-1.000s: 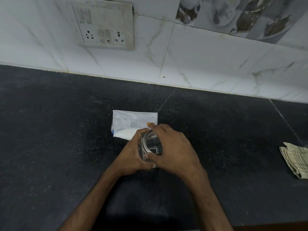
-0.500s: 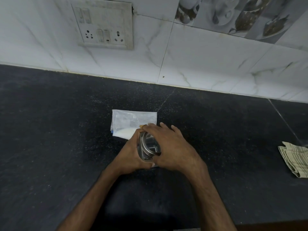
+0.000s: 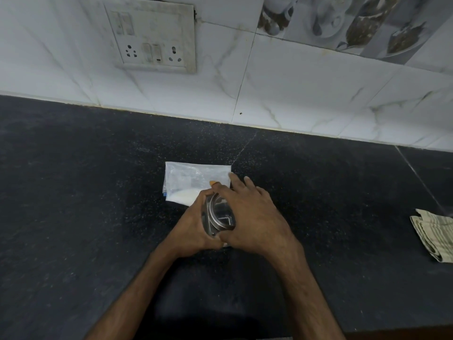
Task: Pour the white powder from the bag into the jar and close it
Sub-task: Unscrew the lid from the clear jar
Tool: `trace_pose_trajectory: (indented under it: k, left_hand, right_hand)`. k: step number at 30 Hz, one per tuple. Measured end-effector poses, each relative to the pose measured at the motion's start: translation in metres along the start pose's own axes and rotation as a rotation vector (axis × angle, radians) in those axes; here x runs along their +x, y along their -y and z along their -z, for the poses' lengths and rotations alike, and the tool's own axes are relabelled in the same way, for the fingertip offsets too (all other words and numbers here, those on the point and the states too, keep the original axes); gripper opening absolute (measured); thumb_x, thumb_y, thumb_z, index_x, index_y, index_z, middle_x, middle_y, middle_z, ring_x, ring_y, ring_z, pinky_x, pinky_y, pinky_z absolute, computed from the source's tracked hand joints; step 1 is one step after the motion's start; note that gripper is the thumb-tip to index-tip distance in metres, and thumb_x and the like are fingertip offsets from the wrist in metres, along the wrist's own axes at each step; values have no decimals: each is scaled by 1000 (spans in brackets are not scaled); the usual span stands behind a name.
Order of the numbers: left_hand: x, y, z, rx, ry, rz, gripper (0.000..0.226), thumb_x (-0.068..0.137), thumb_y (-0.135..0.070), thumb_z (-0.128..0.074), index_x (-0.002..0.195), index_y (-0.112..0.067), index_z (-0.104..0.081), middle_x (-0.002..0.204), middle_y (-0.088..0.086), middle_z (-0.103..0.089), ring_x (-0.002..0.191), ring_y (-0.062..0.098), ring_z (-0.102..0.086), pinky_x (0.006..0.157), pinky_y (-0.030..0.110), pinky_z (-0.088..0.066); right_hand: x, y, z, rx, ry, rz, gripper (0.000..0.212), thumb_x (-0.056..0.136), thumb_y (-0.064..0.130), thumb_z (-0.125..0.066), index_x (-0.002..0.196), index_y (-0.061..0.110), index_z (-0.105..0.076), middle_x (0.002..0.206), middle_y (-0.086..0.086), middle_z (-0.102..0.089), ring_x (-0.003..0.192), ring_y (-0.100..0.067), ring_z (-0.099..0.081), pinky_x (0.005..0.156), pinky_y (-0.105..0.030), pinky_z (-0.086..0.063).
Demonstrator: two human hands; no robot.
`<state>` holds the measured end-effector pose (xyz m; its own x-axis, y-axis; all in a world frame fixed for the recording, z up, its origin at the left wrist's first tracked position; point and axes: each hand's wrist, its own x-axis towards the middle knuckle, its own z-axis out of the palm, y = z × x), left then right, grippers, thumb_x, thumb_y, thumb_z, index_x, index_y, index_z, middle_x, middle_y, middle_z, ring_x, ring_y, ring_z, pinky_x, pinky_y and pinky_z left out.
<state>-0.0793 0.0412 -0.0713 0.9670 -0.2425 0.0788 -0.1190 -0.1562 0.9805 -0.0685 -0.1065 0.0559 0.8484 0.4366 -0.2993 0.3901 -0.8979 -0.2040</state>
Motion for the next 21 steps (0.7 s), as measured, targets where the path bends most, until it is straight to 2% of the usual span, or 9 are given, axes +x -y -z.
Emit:
trace_pose_trajectory:
  k: [2, 4, 7, 9, 10, 13, 15, 19, 21]
  left_hand:
    - [0, 0, 0, -18, 5, 9, 106, 58, 2, -95, 142, -26, -37, 131, -15, -60, 125, 9, -59, 97, 15, -47]
    - [-1, -1, 0, -22, 4, 14, 108, 58, 2, -95, 142, -29, -36, 130, -19, -59, 125, 7, -58, 95, 13, -47]
    - [0, -2, -2, -21, -8, 3, 108, 57, -4, -97, 143, -25, -36, 134, -13, -59, 126, 7, -58, 100, 17, -47]
    - [-1, -3, -1, -19, -7, -6, 107, 57, -5, -97, 143, -25, -36, 136, -9, -58, 127, 7, -57, 102, 19, -47]
    - [-1, -2, -1, -23, -5, -5, 106, 57, -6, -97, 143, -25, -36, 135, -8, -59, 126, 8, -58, 102, 20, -47]
    - [-1, -2, 0, -37, 3, 13, 104, 57, -11, -94, 143, -27, -37, 131, -12, -61, 124, 12, -60, 97, 18, -49]
    - [0, -2, -1, -25, -2, 9, 107, 57, -7, -96, 143, -29, -36, 131, -16, -60, 125, 9, -59, 97, 16, -47]
    - [0, -1, -2, -9, -7, -2, 109, 57, -4, -97, 143, -30, -35, 135, -16, -58, 128, 8, -57, 100, 16, -46]
    - [0, 0, -1, -8, -4, 0, 108, 57, -2, -97, 143, -27, -36, 133, -17, -59, 127, 6, -57, 99, 14, -45]
  right_hand:
    - [-4, 2, -2, 14, -71, -54, 101, 75, 56, -74, 156, 36, -17, 165, -6, -21, 149, -31, -25, 118, -47, -24]
    - [-6, 3, -2, 8, -123, -39, 91, 77, 52, -72, 153, 33, -27, 155, -3, -37, 138, -24, -41, 111, -42, -34]
    - [-3, 2, 1, -32, -38, 61, 94, 76, 38, -78, 154, 32, -26, 163, -3, -27, 149, -26, -25, 120, -45, -19]
    - [-2, 1, 3, -30, -8, 52, 104, 75, 41, -80, 156, 37, -15, 169, -4, -10, 154, -30, -8, 123, -48, -8]
    - [-3, 1, 3, -9, -34, 24, 106, 74, 45, -79, 156, 38, -12, 168, -5, -9, 154, -30, -9, 122, -48, -10]
    - [-6, 3, 0, 1, -137, -33, 95, 77, 55, -72, 155, 34, -22, 155, -4, -37, 140, -26, -40, 113, -45, -32]
    - [-6, 4, -1, 17, -138, -7, 85, 80, 46, -72, 152, 31, -30, 146, -1, -45, 130, -23, -49, 109, -43, -39]
    - [-3, 2, 2, 4, 10, 63, 103, 77, 32, -78, 157, 37, -12, 167, -2, -16, 153, -28, -13, 122, -53, -8]
    - [-4, -1, 4, 16, -14, 28, 109, 76, 39, -79, 156, 41, -5, 169, -3, -6, 154, -31, -6, 122, -53, -7]
